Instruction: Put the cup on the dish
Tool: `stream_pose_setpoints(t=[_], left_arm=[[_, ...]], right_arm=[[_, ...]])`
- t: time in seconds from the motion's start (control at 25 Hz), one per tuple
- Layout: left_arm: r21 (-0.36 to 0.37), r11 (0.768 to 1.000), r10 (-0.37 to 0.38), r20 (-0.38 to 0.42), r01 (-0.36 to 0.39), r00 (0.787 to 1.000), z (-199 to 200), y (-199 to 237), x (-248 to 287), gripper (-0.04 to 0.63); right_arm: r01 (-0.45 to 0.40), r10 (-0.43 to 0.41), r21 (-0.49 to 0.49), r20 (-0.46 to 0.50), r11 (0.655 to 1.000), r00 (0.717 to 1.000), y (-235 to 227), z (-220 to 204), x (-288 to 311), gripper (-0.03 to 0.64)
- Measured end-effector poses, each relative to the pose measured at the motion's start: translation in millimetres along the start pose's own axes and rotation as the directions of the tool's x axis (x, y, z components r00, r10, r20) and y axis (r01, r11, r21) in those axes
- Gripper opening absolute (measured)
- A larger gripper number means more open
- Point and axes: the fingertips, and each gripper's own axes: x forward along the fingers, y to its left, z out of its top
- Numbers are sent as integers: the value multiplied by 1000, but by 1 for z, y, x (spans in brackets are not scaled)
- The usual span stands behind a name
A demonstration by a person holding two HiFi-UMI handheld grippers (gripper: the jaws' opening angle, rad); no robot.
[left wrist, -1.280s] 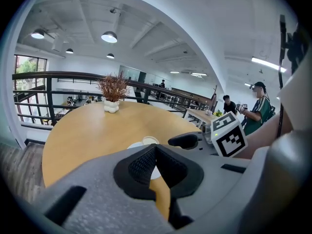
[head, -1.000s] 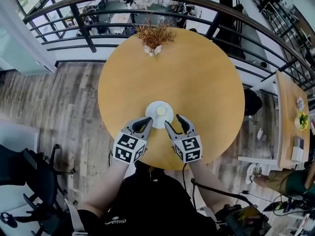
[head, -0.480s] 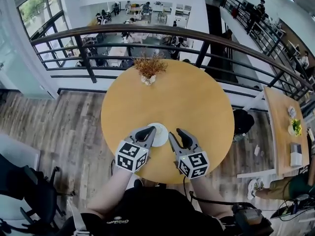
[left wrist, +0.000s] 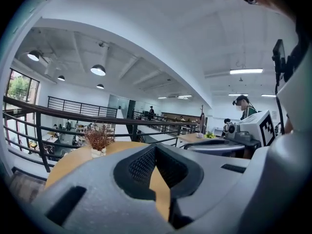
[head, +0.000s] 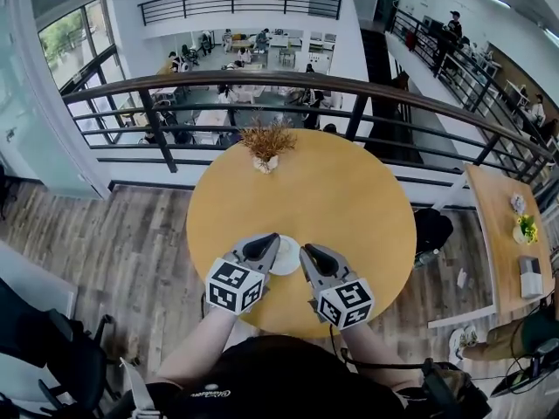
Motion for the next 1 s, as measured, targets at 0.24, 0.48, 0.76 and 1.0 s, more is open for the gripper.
stream_pose_setpoints(t=[0.24,0.48,0.76,1.0], left_arm=[[-28,999,-30,-6,30,1000,-4,-6,-2,-6],[-44,998,-37,-9,37,999,-7,-6,-10,-6],[-50,998,-27,-11,26,1000,-11,-5,-11,-6],[-63,998,-21,-11,21,1000,-15,-2,-14,-6]], right_arm=[[3,-3,-3,4,1000,1000,2,1,1,34],[-6,6,-6,3,1000,1000,10,2,2,34],[-7,7,-1,-3,1000,1000,10,-2,0,34],[-8,8,0,-20,1000,1000,14,-9,1,34]])
